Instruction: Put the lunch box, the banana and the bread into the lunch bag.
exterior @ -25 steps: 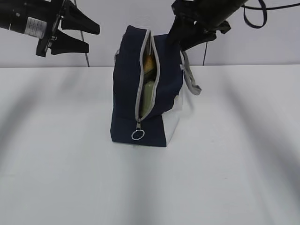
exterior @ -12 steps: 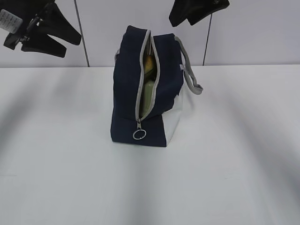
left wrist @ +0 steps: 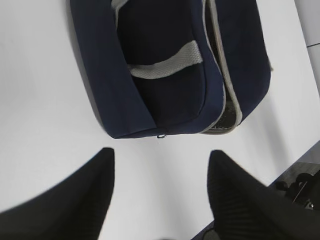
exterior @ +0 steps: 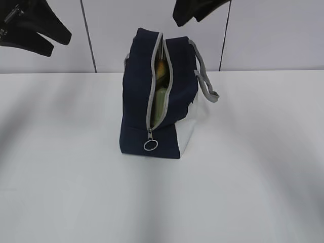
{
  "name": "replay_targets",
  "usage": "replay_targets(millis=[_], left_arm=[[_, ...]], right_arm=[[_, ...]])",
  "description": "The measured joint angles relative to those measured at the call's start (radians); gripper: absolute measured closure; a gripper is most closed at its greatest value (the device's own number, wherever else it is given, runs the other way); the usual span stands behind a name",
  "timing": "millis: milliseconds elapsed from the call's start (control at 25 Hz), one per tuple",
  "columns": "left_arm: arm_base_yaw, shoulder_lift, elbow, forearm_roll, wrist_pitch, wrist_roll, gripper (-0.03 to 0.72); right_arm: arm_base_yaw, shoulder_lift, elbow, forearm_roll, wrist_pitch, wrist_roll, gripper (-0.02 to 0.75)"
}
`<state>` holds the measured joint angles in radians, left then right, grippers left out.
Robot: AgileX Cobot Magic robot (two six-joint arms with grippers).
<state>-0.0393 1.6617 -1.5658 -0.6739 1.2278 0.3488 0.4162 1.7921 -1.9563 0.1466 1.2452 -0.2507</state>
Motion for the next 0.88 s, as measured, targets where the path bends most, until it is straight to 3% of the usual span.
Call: replay_targets(millis=[240,400,640,760,880], left_arm=[[0.0,-0.009,0.0,0.0,0.003,-0.011,0.274],[0.0,-0.009,0.0,0.0,0.003,-0.012,0.274],[0.0,-0.009,0.0,0.0,0.003,-0.014,0.274],[0.0,-0.009,0.0,0.0,0.004,-0.014,0.274],[0.0,-0.009,0.0,0.0,0.004,-0.014,0.274]], right_arm=[[0.0,-0.167,0.365,0.022,-0.273,-0.031,0.436],[0.0,-0.313,0.671,0.099,-0.599,-0.133,0.437],[0.0,-0.404,1.134,0.298,-1.211,-0.268,0.437],[0.0,-0.389,1.252,0.342,-1.386,-0.275,0.437],[0.0,-0.354,1.283,0.355,-1.468,-0.277,0.437]])
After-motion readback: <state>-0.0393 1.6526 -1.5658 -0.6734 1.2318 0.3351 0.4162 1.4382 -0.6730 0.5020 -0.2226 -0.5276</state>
